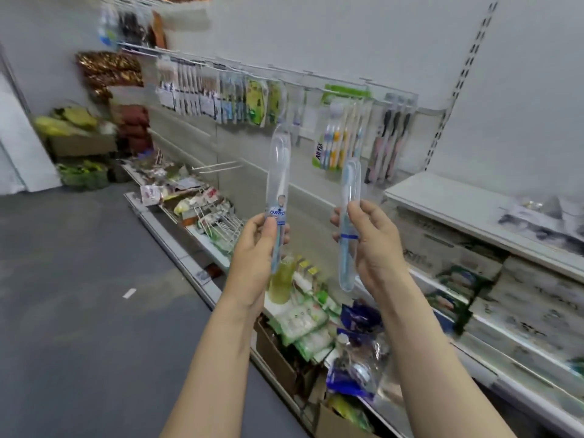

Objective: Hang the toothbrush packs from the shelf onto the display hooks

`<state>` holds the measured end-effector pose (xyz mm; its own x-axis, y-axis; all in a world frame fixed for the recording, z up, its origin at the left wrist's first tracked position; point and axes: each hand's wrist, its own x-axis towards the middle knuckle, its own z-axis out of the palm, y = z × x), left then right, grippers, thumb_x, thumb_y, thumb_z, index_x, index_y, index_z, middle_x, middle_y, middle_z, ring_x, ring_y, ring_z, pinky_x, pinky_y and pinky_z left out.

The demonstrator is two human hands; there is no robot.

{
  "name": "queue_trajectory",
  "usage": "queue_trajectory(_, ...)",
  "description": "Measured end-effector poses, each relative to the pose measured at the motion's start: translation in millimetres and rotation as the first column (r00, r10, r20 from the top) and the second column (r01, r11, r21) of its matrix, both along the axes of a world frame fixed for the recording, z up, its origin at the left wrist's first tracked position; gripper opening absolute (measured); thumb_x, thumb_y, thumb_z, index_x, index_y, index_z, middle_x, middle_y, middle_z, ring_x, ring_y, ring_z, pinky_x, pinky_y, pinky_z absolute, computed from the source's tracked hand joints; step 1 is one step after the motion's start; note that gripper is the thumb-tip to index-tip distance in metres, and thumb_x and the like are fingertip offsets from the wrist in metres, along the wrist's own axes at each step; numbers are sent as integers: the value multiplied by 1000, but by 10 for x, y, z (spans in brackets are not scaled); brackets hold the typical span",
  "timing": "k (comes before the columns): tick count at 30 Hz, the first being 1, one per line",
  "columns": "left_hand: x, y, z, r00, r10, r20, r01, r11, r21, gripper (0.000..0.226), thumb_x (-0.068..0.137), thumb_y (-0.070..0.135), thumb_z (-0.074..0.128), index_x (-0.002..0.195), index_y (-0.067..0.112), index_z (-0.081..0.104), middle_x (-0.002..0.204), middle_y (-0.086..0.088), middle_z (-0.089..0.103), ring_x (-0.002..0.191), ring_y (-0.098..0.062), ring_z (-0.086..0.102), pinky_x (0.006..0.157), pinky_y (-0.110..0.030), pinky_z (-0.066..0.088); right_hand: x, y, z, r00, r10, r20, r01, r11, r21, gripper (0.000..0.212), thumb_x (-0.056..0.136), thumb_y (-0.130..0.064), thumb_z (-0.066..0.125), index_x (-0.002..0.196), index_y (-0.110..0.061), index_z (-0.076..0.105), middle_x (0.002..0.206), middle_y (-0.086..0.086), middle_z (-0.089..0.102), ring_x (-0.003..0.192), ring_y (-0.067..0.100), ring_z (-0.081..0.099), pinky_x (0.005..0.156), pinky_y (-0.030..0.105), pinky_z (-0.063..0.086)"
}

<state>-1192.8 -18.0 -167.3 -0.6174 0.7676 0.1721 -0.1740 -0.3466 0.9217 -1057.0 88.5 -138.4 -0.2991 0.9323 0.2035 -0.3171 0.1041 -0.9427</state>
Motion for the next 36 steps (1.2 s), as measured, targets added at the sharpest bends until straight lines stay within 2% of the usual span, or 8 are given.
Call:
queue_trajectory(7,-1376,703,112,995,-82,-51,81,997,-18,26,98,32,53,119,20,63,101,0,74,94,-11,67,78,-28,52,-1437,792,-43,999,-7,-42,7,1000,20,27,96,-31,65,114,-10,66,94,6,75,87,17,69,68,31,56)
queue_trajectory(11,-2129,1239,334,986,-149,-68,145,988,-60,27,94,30,59,119,21,63,105,-6,73,102,-20,68,85,-34,54,-2154,1283,109,999,-27,-45,27,1000,5,24,95,-30,65,111,-12,68,93,3,75,88,16,70,74,34,55)
queue_trajectory(15,-2742,1713,411,980,-185,-69,181,981,-65,45,81,34,67,123,21,62,105,-8,73,105,-23,69,96,-44,54,-2690,1708,226,993,-93,-71,96,995,32,23,94,-26,66,111,-11,68,95,6,75,88,15,69,81,35,55)
queue_trajectory(18,-3014,2013,356,969,-237,-64,232,970,-80,40,78,34,68,117,26,65,105,-12,71,104,-26,69,99,-48,52,-2945,1938,236,986,-150,-70,153,988,34,27,90,-26,68,113,-11,66,98,7,75,90,16,70,89,42,53)
queue_trajectory(22,-3290,2432,307,939,-342,-45,337,938,-81,40,77,33,69,116,26,65,100,-5,75,105,-25,69,105,-53,46,-3165,2185,287,969,-234,-82,238,970,43,33,81,-36,70,109,-17,69,92,3,73,91,20,67,91,48,53)
queue_trajectory(26,-3537,2791,299,880,-474,-30,469,878,-95,41,75,32,71,115,26,63,101,-6,76,107,-27,69,106,-57,42,-3377,2308,360,952,-298,-73,303,949,81,25,89,-33,67,108,-19,72,96,6,74,93,20,69,85,40,58)
queue_trajectory(28,-3647,2923,325,847,-530,-48,522,845,-114,39,75,34,72,113,28,63,99,-4,76,106,-28,69,106,-60,41,-3464,2336,418,935,-346,-76,352,932,88,30,89,-34,67,111,-16,72,98,8,73,93,20,69,83,38,58)
queue_trajectory(36,-4125,3324,475,653,-752,-93,739,659,-137,44,78,32,69,120,25,60,102,-4,77,106,-21,70,109,-53,42,-3799,2407,423,839,-537,-87,543,835,90,39,86,-38,67,118,-16,71,110,14,72,101,24,69,90,45,58)
